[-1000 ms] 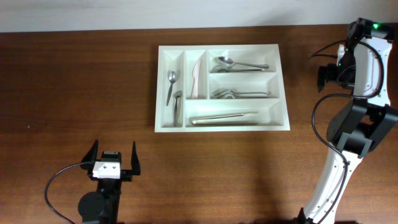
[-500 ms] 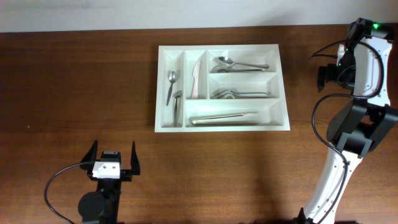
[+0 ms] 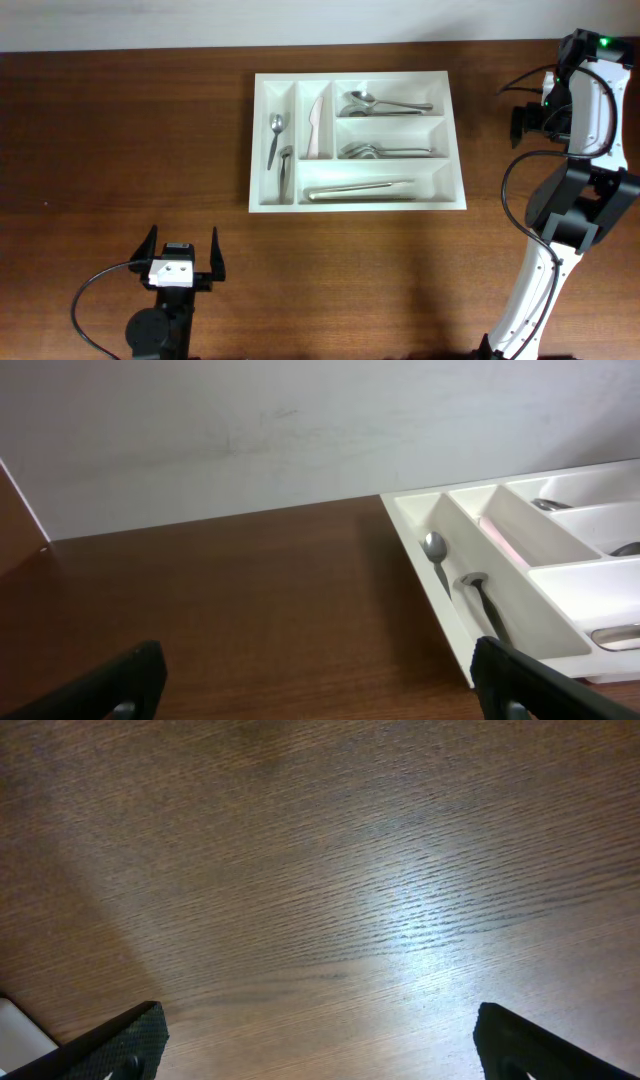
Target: Pack container
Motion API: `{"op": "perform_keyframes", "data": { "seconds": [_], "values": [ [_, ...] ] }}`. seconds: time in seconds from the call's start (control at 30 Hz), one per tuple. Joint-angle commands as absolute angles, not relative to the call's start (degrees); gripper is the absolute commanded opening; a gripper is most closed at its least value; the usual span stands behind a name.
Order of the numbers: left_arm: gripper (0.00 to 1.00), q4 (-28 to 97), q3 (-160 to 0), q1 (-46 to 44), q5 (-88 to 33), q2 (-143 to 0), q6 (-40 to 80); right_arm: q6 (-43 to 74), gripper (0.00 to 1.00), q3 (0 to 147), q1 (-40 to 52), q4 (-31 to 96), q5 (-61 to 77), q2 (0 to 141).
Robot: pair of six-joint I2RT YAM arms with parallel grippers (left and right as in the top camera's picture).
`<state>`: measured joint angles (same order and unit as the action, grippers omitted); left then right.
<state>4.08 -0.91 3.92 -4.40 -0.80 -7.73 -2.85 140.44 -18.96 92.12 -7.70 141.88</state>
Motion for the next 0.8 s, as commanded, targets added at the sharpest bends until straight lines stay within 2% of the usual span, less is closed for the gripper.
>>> {"op": "perform_keyframes", "data": {
  "seconds": [0.0,0.37,0.77],
  "values": [
    [0.99,4.29,-0.49,3.81,-3.77,-0.3,-8.29,-2.76,0.99,140.51,-17.82,92.09,-8.21,136.66],
    [0.99,4.29,-0.49,3.81,-3.79,-0.3,-8.29,-2.76,0.99,135.48,-8.49,92.07,-8.21,118.56],
    [0.99,4.29,-0.49,3.81,-3.77,-0.3,-8.29,-2.76,0.99,107.87,-0.36,92.09,-8.21,85.49]
  ]
}}
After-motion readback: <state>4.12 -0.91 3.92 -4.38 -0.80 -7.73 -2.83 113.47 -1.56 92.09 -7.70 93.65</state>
